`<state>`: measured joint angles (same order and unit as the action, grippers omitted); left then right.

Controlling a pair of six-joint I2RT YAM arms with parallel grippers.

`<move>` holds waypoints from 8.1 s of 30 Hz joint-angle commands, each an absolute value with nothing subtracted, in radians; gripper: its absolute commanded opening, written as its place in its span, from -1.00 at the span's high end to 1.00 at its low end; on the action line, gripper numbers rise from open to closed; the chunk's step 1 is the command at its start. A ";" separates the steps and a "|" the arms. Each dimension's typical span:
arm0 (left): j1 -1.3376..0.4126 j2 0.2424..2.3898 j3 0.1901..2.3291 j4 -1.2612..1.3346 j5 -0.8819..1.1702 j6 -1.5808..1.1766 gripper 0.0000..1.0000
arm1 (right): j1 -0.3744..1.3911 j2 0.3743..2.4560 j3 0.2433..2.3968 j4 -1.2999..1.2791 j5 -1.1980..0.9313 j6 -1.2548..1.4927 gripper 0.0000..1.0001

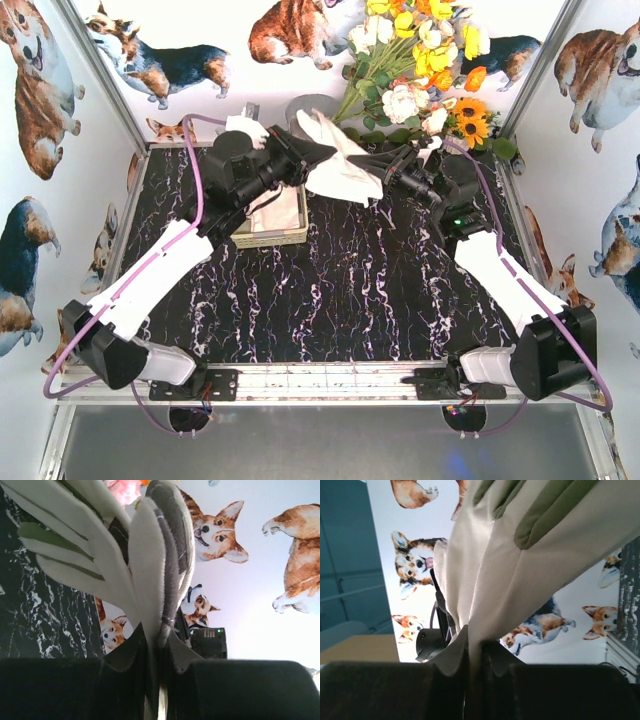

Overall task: Put the gloves into the storage basket
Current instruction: Turn over the glove, then place the glove in the bin, then adjust the glove in the bin.

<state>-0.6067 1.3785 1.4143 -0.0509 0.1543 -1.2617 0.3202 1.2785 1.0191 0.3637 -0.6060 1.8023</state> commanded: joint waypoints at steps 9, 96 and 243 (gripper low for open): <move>-0.560 1.272 1.212 -0.017 0.258 -1.254 -0.07 | 0.327 1.268 1.031 0.198 -0.811 1.543 1.00; -0.132 2.023 1.526 -0.361 0.022 -0.233 1.00 | 0.611 2.532 2.237 -0.498 -0.018 0.385 1.00; -0.139 1.347 1.264 -0.240 -0.157 -0.155 -0.99 | 0.438 1.316 1.396 -0.519 0.129 0.242 -0.97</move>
